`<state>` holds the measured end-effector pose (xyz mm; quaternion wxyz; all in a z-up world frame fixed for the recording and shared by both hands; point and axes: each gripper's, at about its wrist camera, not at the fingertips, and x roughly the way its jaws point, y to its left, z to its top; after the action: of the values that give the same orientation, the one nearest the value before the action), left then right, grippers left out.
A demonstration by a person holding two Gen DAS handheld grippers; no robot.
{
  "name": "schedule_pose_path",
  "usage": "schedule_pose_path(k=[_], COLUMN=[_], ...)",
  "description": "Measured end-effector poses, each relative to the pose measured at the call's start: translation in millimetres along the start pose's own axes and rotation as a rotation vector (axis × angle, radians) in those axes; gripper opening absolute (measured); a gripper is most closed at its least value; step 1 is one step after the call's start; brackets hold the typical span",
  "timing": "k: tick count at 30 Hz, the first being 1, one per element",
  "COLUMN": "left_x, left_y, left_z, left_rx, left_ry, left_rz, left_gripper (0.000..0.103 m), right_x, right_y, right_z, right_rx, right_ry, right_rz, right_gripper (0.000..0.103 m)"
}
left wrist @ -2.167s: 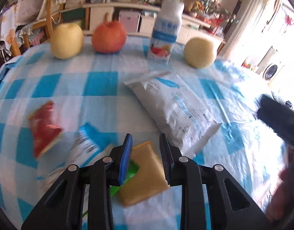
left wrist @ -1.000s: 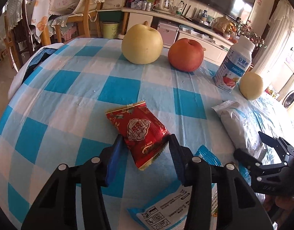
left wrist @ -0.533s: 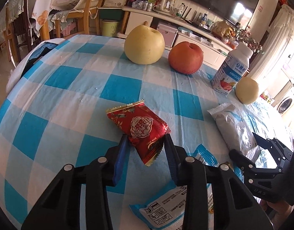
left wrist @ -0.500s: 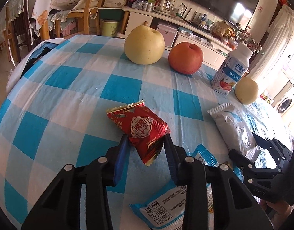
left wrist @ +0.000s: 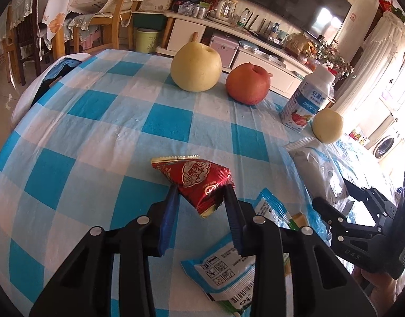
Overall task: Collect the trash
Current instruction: 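Close the left tool on the red packet while the right tool grips the white wipes pack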
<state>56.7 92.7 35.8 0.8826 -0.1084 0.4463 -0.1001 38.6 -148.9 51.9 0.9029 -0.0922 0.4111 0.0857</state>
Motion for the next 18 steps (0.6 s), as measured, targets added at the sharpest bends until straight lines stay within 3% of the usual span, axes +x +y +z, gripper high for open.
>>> schedule_pose_path(k=[8, 10, 12, 18], left_x=[-8.6, -7.1, -6.0, -0.3], left_y=[1.2, 2.6, 3.8, -2.0], left_z=[-12.2, -15.8, -17.8, -11.3], left_rx=[0.02, 0.024, 0.023, 0.035], left_ry=[0.049, 0.064, 0.061, 0.027], left_rz=[-0.027, -0.015, 0.014, 0.061], left_gripper=[0.04, 0.047, 0.067, 0.068], right_x=[-27.2, -34.2, -40.0, -45.1], right_y=[3.5, 7.2, 13.4, 31.1], right_z=[-2.3, -2.8, -3.2, -6.2], right_rx=[0.019, 0.019, 0.011, -0.017], right_ry=[-0.046, -0.053, -0.057, -0.055], right_rz=[0.007, 0.018, 0.025, 0.035], right_gripper=[0.075, 0.075, 0.075, 0.075])
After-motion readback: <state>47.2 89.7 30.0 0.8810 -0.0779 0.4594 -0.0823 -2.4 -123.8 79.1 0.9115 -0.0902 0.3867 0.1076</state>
